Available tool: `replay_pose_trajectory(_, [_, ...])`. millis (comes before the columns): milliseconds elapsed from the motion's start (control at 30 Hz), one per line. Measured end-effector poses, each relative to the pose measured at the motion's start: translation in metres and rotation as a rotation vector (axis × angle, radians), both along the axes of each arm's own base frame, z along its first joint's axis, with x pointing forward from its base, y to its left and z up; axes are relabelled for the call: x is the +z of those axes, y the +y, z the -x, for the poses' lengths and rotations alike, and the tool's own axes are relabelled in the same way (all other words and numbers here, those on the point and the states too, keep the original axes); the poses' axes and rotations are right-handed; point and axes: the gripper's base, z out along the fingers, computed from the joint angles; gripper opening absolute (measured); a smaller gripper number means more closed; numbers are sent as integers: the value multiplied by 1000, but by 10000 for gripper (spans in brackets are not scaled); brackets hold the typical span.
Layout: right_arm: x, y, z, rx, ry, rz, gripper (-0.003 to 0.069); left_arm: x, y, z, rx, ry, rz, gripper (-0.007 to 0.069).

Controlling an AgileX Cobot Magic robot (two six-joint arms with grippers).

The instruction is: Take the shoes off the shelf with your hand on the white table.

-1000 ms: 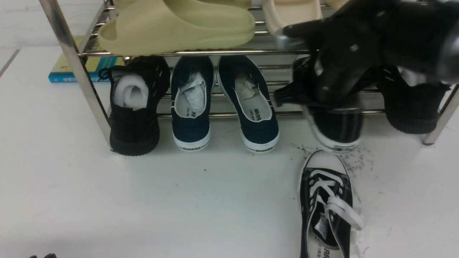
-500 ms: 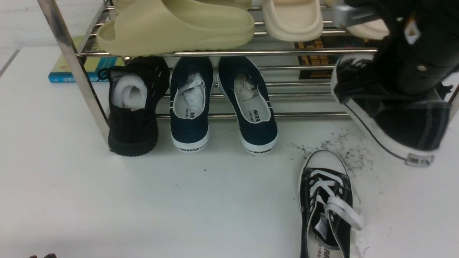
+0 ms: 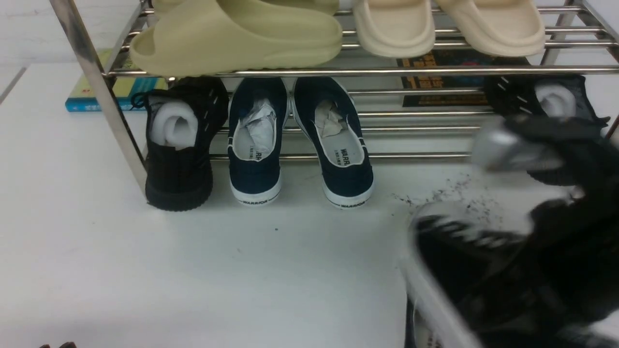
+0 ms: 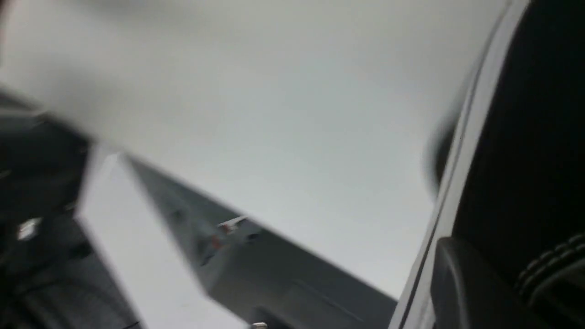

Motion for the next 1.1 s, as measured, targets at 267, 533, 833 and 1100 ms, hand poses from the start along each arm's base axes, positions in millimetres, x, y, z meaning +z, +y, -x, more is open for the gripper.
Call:
replay_pose_trajectory(267, [-19,70,-3,46,-113,-182,8,0,0,0,0,0,0,242])
replay_pose_trajectory(533, [-55,96,-22,-9,-72,-132,15,0,0,0,0,0,0,242])
replay_pose_trajectory(833, [-106,118,-39,-68,-6,-34,30,0,0,0,0,0,0,242])
replay_pose_trajectory(1100, [-126,117,-60,-182,-38,7,46,0,0,0,0,0,0,242])
